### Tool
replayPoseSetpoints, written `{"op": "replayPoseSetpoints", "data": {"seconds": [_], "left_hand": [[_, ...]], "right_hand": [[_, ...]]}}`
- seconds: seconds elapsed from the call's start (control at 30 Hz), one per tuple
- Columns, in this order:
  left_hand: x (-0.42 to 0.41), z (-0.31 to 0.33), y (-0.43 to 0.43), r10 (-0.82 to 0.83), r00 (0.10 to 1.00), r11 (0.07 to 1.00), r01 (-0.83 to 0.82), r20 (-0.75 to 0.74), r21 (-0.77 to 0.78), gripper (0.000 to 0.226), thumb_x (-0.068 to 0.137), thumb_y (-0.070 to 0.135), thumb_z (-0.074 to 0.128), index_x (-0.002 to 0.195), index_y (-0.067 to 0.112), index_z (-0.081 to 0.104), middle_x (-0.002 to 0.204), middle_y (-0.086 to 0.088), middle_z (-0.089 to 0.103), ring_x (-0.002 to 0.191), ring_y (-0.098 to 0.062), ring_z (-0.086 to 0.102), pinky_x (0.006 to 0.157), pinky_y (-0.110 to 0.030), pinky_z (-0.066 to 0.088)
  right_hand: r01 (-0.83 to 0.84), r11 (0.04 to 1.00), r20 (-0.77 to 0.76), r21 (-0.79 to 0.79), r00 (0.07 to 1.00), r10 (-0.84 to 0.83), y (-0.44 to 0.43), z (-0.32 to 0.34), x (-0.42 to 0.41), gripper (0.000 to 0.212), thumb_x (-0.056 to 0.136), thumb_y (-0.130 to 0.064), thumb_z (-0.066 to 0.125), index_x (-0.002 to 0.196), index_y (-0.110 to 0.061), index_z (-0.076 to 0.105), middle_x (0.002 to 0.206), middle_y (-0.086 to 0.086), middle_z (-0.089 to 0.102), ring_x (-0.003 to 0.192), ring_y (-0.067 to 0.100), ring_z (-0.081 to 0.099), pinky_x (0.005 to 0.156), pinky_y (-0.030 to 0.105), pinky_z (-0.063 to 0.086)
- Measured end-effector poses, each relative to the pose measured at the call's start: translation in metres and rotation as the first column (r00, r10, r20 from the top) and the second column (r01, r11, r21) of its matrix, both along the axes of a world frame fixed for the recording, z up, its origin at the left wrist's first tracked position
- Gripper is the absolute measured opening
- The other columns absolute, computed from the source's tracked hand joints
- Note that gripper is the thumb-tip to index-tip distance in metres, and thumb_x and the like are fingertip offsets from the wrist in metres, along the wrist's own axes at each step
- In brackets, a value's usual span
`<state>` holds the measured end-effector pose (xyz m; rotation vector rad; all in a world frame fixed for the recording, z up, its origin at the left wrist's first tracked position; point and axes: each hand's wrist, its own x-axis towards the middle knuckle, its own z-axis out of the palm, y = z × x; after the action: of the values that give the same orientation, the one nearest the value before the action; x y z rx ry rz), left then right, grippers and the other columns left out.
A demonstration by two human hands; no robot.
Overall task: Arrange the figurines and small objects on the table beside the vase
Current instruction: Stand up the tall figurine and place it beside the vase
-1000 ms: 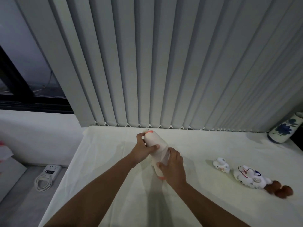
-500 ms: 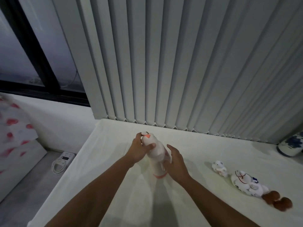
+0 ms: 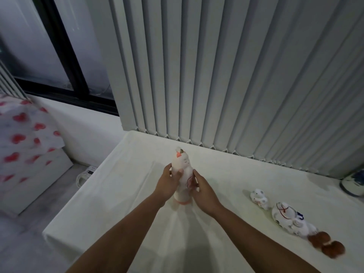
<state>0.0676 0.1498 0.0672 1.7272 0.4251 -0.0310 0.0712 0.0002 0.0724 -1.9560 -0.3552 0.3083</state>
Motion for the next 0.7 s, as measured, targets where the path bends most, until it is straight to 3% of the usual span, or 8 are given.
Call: {"op": "replayPoseSetpoints", "data": {"seconds": [0.17,0.27,0.4,0.5,0.57,0.63,0.7], "left_hand": [[-0.002,-0.006,0.004,-0.004,1.000,0.999,0.004,0.001,0.046,0.065,0.077,0.047,0.069,0.134,0.027,0.043,0.125,0.002,0.060,0.111,-0.019,0.060,0.100,-0.044,0.049],[0.002,-0.009,0.013,-0.062,0.998,0.998,0.062,-0.002,0.007,0.069,0.071,0.050,0.074,0.131,0.032,0.046,0.122,0.003,0.063,0.107,-0.015,0.063,0.098,-0.043,0.052],[0.009,-0.014,0.022,-0.201,0.979,0.980,0.201,-0.021,-0.003,0.058,0.073,0.049,0.076,0.125,0.039,0.052,0.119,0.003,0.068,0.108,-0.017,0.065,0.096,-0.044,0.054],[0.014,-0.007,0.024,-0.221,0.975,0.975,0.221,-0.003,-0.012,0.040,0.084,0.040,0.068,0.122,0.041,0.054,0.117,0.005,0.069,0.109,-0.018,0.064,0.084,-0.031,0.055],[0.018,-0.002,0.026,-0.235,0.972,0.970,0.234,-0.016,-0.060,0.034,0.090,0.037,0.062,0.123,0.041,0.052,0.115,0.009,0.069,0.107,-0.011,0.064,0.073,-0.021,0.050],[0.022,0.002,0.028,-0.264,0.964,0.960,0.259,-0.039,-0.103,0.034,0.092,0.036,0.058,0.124,0.042,0.049,0.112,0.013,0.069,0.100,-0.001,0.066,0.069,-0.017,0.051],[0.028,0.001,0.030,-0.290,0.956,0.952,0.283,-0.052,-0.121,0.039,0.090,0.033,0.063,0.124,0.045,0.047,0.112,0.013,0.069,0.097,-0.002,0.068,0.069,-0.018,0.054]], "right_hand": [[-0.001,1.000,-0.084,0.028,0.996,0.003,-0.004,-0.002,0.007,0.043,0.091,-0.002,0.049,0.118,-0.035,0.054,0.110,-0.021,0.063,0.087,-0.005,0.064,0.071,0.005,0.045],[0.061,0.998,-0.145,0.011,0.988,-0.059,-0.008,-0.003,0.020,0.036,0.095,-0.013,0.048,0.129,-0.023,0.052,0.128,-0.005,0.059,0.095,0.011,0.063,0.068,0.007,0.045],[0.027,0.999,-0.252,0.017,0.967,-0.022,-0.009,0.003,0.039,0.035,0.098,-0.019,0.046,0.133,-0.017,0.049,0.127,-0.004,0.055,0.099,0.007,0.055,0.062,-0.001,0.042],[-0.047,0.997,-0.333,0.068,0.941,0.067,-0.005,0.005,0.050,0.033,0.099,-0.022,0.044,0.132,-0.025,0.050,0.127,-0.006,0.058,0.107,0.003,0.057,0.067,0.006,0.045],[-0.054,0.992,-0.393,0.111,0.915,0.093,-0.002,0.003,0.056,0.034,0.100,-0.023,0.044,0.133,-0.026,0.045,0.122,-0.007,0.058,0.099,-0.006,0.056,0.062,0.003,0.045],[-0.029,0.990,-0.437,0.135,0.896,0.086,0.001,0.001,0.062,0.035,0.100,-0.025,0.044,0.135,-0.024,0.042,0.124,-0.005,0.057,0.095,-0.008,0.055,0.060,0.005,0.043],[0.007,0.986,-0.464,0.164,0.883,0.071,0.005,-0.002,0.068,0.037,0.100,-0.024,0.044,0.136,-0.023,0.041,0.126,-0.002,0.059,0.098,-0.001,0.059,0.068,0.012,0.044]]}}
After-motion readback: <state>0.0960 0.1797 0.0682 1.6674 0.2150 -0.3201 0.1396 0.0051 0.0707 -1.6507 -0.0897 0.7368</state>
